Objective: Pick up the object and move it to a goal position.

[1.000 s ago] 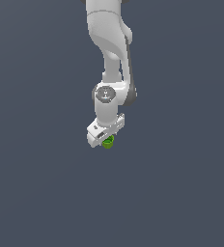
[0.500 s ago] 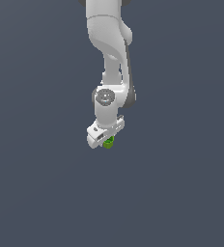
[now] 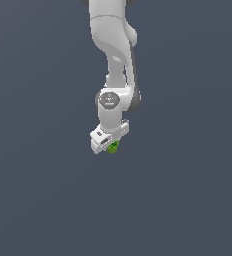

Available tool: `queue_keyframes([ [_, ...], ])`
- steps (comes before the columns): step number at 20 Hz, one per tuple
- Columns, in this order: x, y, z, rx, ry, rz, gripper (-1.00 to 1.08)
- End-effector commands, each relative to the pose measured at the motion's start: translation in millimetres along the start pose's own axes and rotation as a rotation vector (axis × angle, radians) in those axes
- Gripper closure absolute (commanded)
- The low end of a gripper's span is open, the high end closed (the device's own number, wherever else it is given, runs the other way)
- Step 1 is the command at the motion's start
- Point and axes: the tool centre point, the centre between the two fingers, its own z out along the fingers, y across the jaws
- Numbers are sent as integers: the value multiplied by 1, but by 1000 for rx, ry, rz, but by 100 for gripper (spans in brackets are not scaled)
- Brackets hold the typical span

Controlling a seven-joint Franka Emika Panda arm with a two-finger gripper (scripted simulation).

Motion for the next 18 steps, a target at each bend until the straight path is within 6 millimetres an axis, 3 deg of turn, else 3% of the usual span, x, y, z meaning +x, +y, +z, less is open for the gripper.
queue_keyframes([
  [1, 1, -2, -4, 0, 1, -1, 108],
  [9, 5, -18, -40, -1, 0, -1, 108],
  [18, 15, -53, -119, -1, -1, -2, 108],
])
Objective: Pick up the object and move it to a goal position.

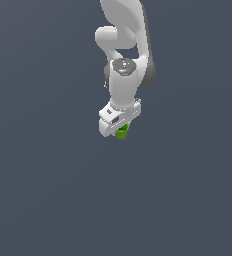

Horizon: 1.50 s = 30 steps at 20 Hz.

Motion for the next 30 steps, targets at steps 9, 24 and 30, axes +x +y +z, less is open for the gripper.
queue_keyframes([
  [9, 16, -51, -118, -1, 1, -2, 108],
  [24, 36, -102, -244, 0, 2, -1, 108],
  [30, 40, -108, -263, 1, 2, 0, 108],
])
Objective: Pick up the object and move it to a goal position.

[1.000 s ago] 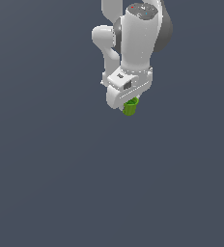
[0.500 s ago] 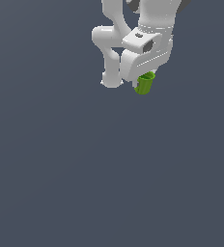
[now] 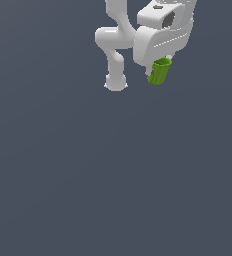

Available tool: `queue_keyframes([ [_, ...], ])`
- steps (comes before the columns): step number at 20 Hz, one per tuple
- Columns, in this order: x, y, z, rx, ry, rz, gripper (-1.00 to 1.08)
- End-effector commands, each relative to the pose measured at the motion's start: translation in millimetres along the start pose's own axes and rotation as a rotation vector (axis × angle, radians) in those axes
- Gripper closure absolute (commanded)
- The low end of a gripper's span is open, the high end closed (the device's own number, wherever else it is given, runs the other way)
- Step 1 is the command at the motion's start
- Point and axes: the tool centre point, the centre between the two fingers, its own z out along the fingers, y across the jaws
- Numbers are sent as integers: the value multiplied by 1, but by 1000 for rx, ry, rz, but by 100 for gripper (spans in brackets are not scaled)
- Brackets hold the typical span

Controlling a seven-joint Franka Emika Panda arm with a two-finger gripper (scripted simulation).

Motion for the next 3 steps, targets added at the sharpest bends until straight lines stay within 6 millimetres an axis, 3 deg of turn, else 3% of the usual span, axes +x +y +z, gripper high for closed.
queue_keyframes([
  [1, 1, -2, -6, 0, 0, 1, 108],
  [3, 1, -2, -7, 0, 0, 1, 108],
])
